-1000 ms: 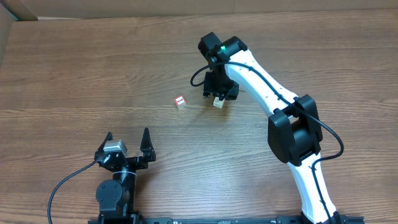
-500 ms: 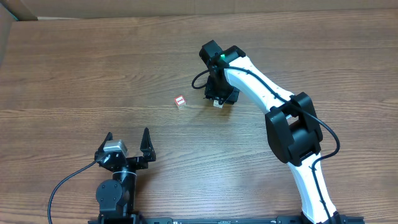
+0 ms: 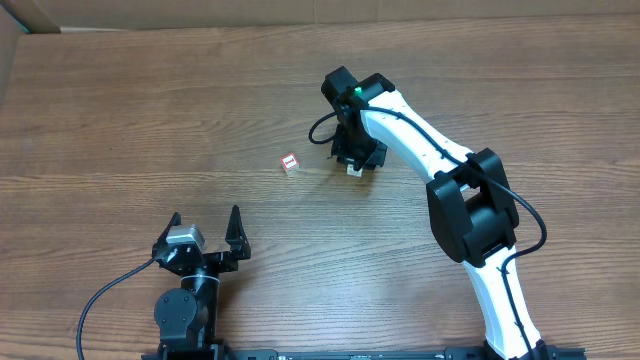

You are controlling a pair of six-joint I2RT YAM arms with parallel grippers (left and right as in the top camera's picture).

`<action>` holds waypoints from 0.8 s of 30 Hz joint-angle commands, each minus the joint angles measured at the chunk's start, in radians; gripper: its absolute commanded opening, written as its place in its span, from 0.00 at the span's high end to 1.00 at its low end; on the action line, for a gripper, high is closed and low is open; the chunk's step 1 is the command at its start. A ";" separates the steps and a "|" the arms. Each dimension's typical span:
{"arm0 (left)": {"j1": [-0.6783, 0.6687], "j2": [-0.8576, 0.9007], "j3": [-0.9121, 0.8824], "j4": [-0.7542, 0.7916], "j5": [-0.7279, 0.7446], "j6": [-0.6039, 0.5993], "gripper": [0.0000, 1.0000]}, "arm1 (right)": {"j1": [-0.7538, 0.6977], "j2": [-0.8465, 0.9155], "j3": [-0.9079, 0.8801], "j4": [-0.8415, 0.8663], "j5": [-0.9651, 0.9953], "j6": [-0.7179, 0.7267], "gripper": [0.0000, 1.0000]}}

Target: Flip 4 blocks

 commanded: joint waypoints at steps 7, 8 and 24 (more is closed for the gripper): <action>-0.007 -0.009 -0.003 0.001 0.011 0.019 0.00 | 0.005 -0.014 0.024 -0.160 -0.055 -0.144 0.64; -0.007 -0.009 -0.003 0.001 0.011 0.019 0.00 | 0.006 -0.014 0.024 -0.183 -0.058 -0.146 0.64; -0.007 -0.009 -0.003 0.001 0.011 0.019 0.00 | 0.048 -0.014 0.024 -0.259 -0.064 -0.173 0.52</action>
